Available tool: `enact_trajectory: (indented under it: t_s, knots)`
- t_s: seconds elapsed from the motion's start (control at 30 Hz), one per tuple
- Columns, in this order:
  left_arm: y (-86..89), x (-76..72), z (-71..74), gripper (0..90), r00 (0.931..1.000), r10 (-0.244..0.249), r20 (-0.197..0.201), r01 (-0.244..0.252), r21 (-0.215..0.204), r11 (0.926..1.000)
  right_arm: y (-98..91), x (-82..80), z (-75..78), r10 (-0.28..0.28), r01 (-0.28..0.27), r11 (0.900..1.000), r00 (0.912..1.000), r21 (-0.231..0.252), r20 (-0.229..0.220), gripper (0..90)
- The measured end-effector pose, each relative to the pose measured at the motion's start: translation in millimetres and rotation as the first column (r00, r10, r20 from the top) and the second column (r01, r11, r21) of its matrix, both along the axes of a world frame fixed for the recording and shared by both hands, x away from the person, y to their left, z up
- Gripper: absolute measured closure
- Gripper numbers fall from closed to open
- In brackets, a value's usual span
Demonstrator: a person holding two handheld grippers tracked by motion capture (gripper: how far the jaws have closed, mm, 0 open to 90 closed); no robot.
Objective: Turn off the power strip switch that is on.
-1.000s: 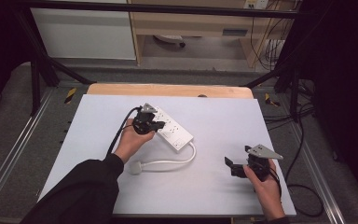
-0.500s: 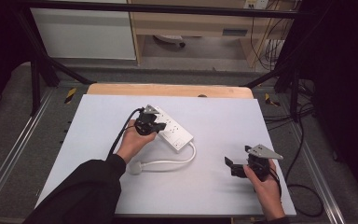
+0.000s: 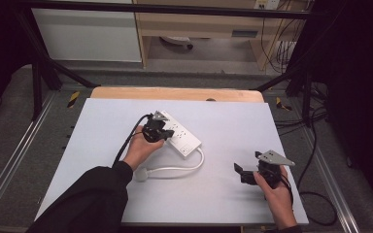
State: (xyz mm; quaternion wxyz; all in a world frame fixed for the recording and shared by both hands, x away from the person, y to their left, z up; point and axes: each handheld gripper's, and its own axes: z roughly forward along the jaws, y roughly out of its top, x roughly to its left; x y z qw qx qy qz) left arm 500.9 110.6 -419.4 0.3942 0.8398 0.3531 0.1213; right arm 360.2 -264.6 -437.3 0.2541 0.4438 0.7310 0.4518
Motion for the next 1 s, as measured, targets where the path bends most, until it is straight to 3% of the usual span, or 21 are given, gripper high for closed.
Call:
enact_trajectory:
  t_s: [1.0]
  knots:
    - [-2.6, -0.7, -5.1, 90.0, 1.0000, -0.007, 0.001, 0.007, 0.035, 0.9994, 0.5, -0.1, 0.0, 0.002, -0.002, 1.0000, 1.0000, 0.001, -0.004, 4.2]
